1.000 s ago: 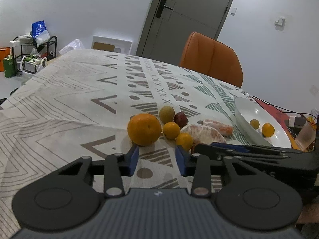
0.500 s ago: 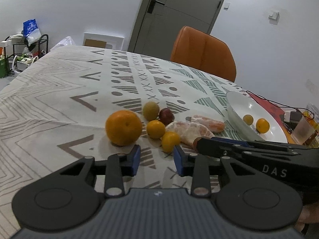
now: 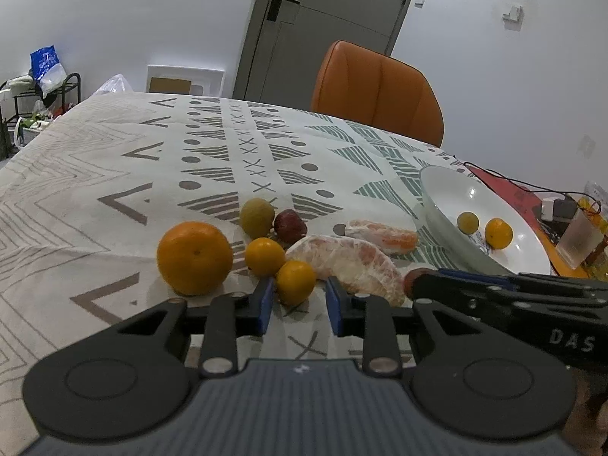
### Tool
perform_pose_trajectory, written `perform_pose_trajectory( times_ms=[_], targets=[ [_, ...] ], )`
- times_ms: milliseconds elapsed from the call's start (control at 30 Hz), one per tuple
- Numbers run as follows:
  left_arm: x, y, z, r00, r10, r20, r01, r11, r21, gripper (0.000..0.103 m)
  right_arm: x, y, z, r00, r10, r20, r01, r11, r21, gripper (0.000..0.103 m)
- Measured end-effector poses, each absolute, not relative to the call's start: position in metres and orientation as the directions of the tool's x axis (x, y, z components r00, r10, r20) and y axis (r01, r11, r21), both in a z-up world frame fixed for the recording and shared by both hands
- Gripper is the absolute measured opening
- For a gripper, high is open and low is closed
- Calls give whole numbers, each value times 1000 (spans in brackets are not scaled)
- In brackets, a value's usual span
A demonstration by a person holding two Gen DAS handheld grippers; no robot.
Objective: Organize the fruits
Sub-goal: 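Grasp a dark red plum with the right tool while the left tool grasps a small yellow citrus, then carry the plum with the right tool while the left tool carries the citrus to the plate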
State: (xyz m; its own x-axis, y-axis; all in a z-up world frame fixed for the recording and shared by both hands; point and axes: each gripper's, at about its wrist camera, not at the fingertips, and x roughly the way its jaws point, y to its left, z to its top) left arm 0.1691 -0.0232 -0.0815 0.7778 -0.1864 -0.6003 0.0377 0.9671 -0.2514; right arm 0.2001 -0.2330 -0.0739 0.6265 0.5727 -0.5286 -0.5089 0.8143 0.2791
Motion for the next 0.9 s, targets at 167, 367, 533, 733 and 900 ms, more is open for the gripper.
perform_pose_trajectory(
  times_ms=[167,367,533,733,900],
  targets=[
    [171,-28,-79,781,-172,-601,38,973,-230,20,198,-244,-71,646,559,-519,-490,826,280,22],
    [165,-36,-66,795,-186,-578,62,972,-226,20,196,-259,-64,677,543,-497,-466,839,282,22],
    [164,-46,-59,803,-201,-562,86,971,-224,20,196,-273,-59,704,523,-481,-439,852,284,22],
    [165,-59,-53,809,-215,-547,110,970,-219,20,195,-291,-56,733,495,-467,-404,868,287,22],
    [167,-70,-49,813,-232,-534,134,967,-217,20,194,-305,-56,752,470,-463,-372,882,290,22]
  ],
)
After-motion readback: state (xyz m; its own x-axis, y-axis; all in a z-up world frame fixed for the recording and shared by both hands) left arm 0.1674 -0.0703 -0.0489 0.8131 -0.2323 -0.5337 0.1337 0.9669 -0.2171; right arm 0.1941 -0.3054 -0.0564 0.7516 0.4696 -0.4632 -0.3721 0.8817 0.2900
